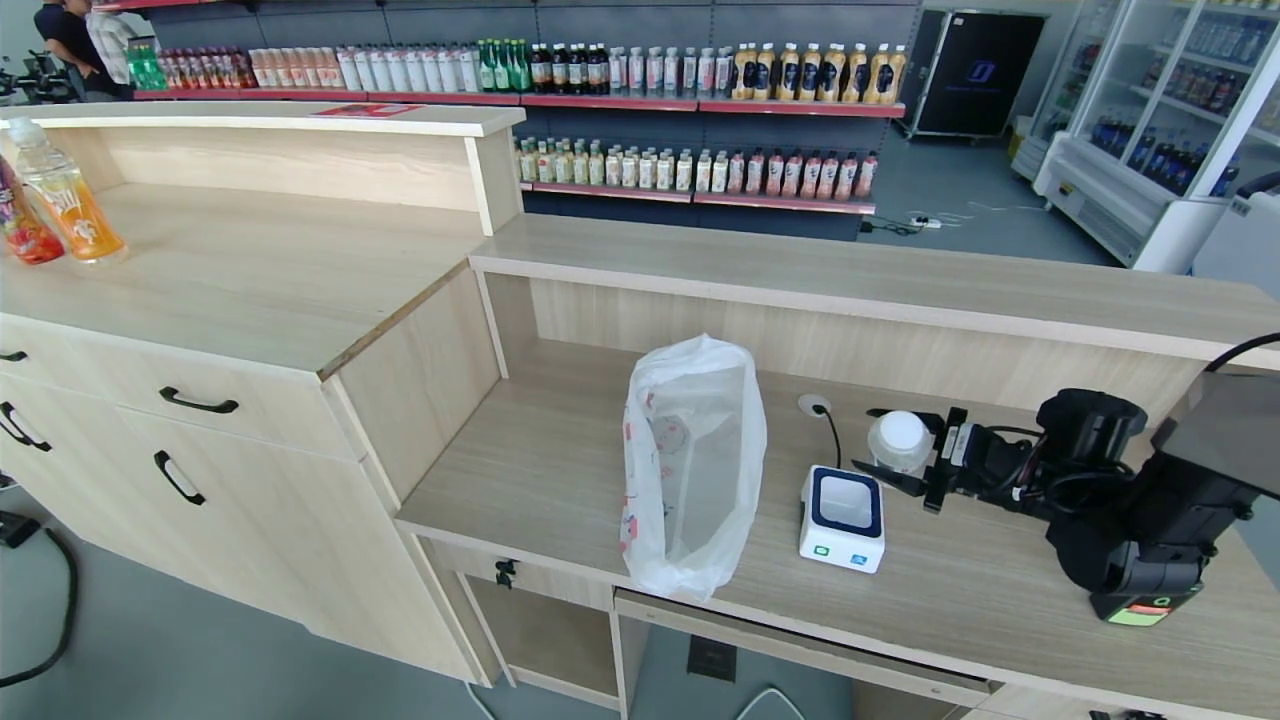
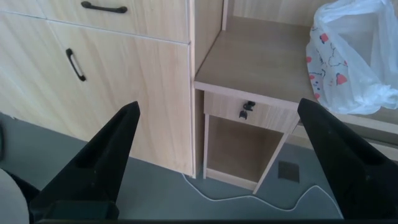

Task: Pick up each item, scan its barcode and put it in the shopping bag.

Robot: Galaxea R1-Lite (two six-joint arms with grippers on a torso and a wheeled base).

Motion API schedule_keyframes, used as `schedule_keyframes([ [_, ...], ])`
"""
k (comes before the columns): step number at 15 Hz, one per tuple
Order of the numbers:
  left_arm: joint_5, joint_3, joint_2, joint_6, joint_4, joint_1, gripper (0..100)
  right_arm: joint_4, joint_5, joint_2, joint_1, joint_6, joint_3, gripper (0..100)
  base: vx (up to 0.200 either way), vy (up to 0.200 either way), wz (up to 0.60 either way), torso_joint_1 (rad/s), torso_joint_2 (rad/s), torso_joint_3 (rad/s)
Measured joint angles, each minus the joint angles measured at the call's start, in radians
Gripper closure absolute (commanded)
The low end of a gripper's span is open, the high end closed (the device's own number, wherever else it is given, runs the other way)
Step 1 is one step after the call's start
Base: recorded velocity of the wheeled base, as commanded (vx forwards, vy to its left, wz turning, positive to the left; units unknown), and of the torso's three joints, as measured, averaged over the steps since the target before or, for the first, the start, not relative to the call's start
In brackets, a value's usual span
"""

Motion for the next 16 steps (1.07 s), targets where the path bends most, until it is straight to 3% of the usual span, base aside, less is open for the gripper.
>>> schedule_keyframes([
  [5,0.0,0.0,0.0,0.0,0.0,0.0,0,-0.009,0.001,0.018,0.0,0.016,-0.019,100,0.0,0.0,0.0,0.0,0.0,0.0],
  [16,0.0,0.0,0.0,0.0,0.0,0.0,0,-0.008,0.002,0.108,0.053,0.081,-0.194,100,0.0,0.0,0.0,0.0,0.0,0.0],
])
